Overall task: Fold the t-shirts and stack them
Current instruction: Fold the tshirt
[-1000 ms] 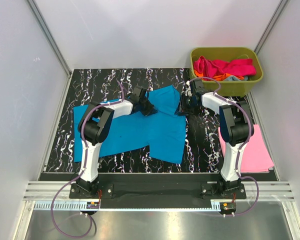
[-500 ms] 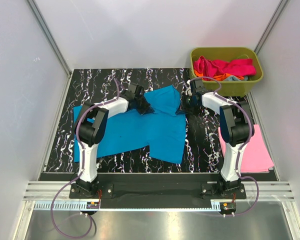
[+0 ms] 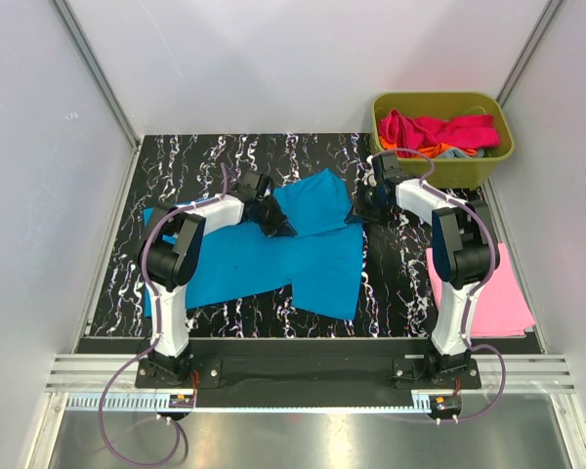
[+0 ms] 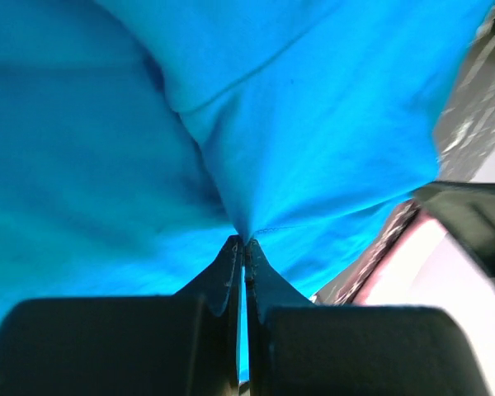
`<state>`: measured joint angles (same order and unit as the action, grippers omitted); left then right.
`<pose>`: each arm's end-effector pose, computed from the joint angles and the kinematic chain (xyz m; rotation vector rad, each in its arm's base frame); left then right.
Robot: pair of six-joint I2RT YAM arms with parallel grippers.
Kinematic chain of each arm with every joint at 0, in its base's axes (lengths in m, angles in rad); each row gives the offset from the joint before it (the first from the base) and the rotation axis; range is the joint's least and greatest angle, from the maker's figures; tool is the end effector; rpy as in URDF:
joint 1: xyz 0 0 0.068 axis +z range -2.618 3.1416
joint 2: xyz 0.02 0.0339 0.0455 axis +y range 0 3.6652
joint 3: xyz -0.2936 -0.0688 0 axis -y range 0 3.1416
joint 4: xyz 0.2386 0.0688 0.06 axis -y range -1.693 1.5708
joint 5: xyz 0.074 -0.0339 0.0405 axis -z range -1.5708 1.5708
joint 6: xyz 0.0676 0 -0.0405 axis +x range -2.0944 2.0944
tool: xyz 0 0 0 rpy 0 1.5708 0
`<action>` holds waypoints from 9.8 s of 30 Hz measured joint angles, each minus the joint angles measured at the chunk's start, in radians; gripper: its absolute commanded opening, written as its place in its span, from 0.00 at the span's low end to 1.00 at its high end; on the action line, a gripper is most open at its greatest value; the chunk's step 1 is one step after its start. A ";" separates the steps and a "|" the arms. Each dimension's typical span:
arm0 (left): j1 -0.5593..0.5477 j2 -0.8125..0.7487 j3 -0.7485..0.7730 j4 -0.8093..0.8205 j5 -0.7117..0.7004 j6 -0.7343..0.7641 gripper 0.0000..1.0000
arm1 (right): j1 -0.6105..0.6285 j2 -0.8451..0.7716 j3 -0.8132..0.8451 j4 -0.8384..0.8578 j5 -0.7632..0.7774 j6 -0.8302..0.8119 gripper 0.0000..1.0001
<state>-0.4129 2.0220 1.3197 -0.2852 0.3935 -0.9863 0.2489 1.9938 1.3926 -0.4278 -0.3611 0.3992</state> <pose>0.3963 -0.2019 0.1555 -0.6276 2.7179 -0.9629 0.4225 0.1320 0.1782 0.0652 2.6602 0.6949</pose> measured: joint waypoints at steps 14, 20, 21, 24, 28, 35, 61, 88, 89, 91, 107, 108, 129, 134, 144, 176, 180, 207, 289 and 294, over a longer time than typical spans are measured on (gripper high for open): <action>0.008 0.000 0.001 -0.050 0.027 0.062 0.25 | 0.002 -0.040 -0.056 -0.031 0.004 -0.001 0.16; 0.040 -0.039 0.026 -0.143 -0.008 0.177 0.40 | 0.012 -0.091 -0.011 -0.116 0.128 -0.090 0.50; 0.050 -0.060 0.026 -0.161 -0.019 0.201 0.40 | 0.013 -0.089 0.023 -0.125 0.152 -0.108 0.50; 0.094 -0.144 0.011 -0.193 -0.063 0.270 0.41 | 0.015 -0.068 0.159 -0.139 0.203 -0.131 0.51; 0.190 -0.255 -0.040 -0.207 -0.122 0.340 0.39 | 0.031 0.026 0.356 -0.108 0.270 -0.132 0.43; 0.401 -0.264 -0.082 -0.234 -0.193 0.432 0.37 | 0.098 0.291 0.628 -0.093 0.360 -0.098 0.28; 0.710 -0.069 -0.016 -0.229 -0.170 0.491 0.35 | 0.142 0.690 1.094 -0.251 0.609 -0.143 0.37; 0.640 -0.226 -0.030 -0.244 -0.098 0.480 0.41 | 0.091 0.613 1.145 -0.414 0.555 -0.152 0.71; 0.624 -0.271 -0.061 -0.240 -0.100 0.477 0.41 | 0.093 0.577 1.111 -0.415 0.531 -0.138 0.71; 0.588 -0.356 -0.122 -0.245 -0.100 0.467 0.41 | 0.104 0.508 1.051 -0.419 0.483 -0.115 0.67; 0.496 -0.718 -0.397 -0.343 -0.137 0.425 0.40 | 0.261 0.415 0.872 -0.339 0.175 -0.019 0.30; 0.496 -0.720 -0.397 -0.350 -0.149 0.430 0.40 | 0.259 0.427 0.871 -0.336 0.172 -0.010 0.29; 0.648 -0.581 -0.209 -0.422 -0.259 0.429 0.38 | 0.260 0.448 0.700 -0.294 0.158 -0.024 0.29; 0.648 -0.589 -0.267 -0.416 -0.266 0.423 0.38 | 0.260 0.445 0.701 -0.294 0.162 -0.041 0.55; 0.648 -0.649 -0.387 -0.431 -0.296 0.386 0.37 | 0.217 0.367 0.739 -0.330 0.267 -0.067 0.74; 0.665 0.164 0.345 -0.315 -0.181 0.423 0.36 | 0.127 0.671 1.118 -0.409 0.429 -0.120 0.74; 0.665 0.190 0.391 -0.313 -0.161 0.420 0.40 | 0.114 0.698 1.172 -0.410 0.428 -0.127 0.74; 0.792 -0.867 -0.611 -0.468 -0.517 0.233 0.40 | 0.298 -0.249 0.239 -0.452 0.119 0.023 0.83; 1.017 -0.600 -0.604 -0.257 -0.333 0.383 0.00 | 0.077 -0.454 -0.793 0.253 -0.150 0.445 0.32; 1.017 -0.597 -0.604 -0.253 -0.326 0.383 0.00 | 0.077 -0.470 -0.800 0.256 -0.115 0.479 0.25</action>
<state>0.6041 1.4246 0.7155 -0.5381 0.0677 -0.6033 0.3264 1.5238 0.5922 -0.1715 -0.4759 0.8780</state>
